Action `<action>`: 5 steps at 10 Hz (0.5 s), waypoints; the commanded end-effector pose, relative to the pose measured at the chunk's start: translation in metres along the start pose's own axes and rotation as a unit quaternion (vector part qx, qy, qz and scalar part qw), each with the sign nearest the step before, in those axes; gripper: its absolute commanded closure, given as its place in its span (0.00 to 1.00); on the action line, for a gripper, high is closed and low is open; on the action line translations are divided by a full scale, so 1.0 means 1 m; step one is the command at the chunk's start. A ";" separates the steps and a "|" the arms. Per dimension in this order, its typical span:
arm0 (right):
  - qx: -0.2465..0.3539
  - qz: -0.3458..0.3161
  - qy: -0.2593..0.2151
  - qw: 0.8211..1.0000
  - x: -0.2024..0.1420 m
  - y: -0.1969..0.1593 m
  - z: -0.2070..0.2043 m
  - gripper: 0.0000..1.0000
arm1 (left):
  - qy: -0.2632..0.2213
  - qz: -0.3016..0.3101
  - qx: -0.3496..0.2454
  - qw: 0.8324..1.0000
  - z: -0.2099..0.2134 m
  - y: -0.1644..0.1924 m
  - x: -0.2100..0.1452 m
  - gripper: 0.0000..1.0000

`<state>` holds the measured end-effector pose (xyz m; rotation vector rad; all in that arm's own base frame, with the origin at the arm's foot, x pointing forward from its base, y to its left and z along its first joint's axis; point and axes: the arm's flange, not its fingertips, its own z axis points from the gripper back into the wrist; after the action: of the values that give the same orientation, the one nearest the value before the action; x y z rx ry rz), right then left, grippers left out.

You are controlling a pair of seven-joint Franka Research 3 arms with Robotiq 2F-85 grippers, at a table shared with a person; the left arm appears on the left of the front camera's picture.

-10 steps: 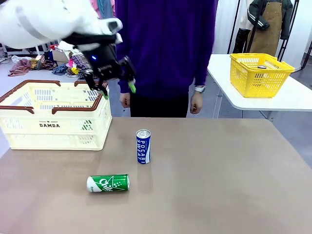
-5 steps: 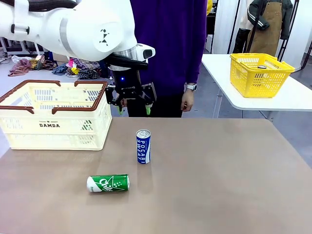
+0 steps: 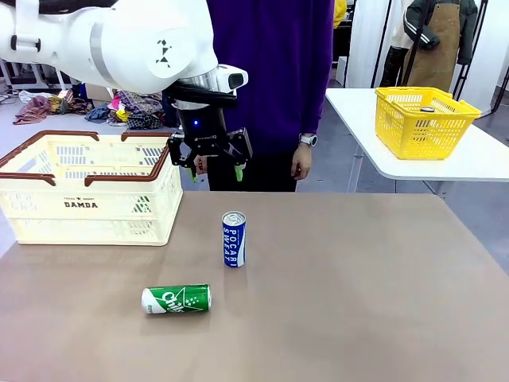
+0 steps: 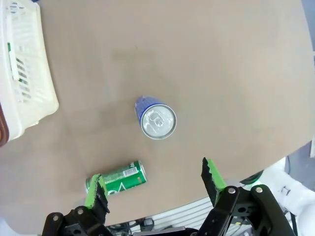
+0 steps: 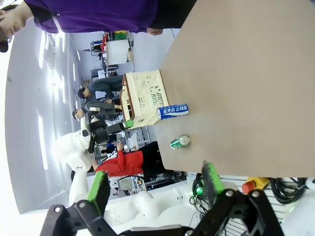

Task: Place the drinks into the Shopping basket.
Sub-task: Pick up one drink and place it into the Shopping basket.

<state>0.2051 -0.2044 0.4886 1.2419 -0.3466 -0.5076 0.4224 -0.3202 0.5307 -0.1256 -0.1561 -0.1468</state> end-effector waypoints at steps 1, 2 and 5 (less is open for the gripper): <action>0.011 -0.004 -0.001 1.000 0.001 0.005 0.000 0.00 | -0.023 0.006 0.023 0.999 -0.024 -0.010 -0.015 0.00; 0.011 -0.004 -0.001 1.000 0.001 0.005 0.000 0.00 | -0.027 0.009 0.019 0.999 -0.040 -0.016 -0.017 0.00; 0.011 -0.004 -0.001 1.000 0.001 0.005 0.000 0.00 | -0.032 0.047 0.051 0.997 -0.076 -0.030 -0.018 0.00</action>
<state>0.2051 -0.2044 0.4886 1.2420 -0.3465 -0.5076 0.4085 -0.3507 0.4634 -0.0656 -0.1985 -0.0739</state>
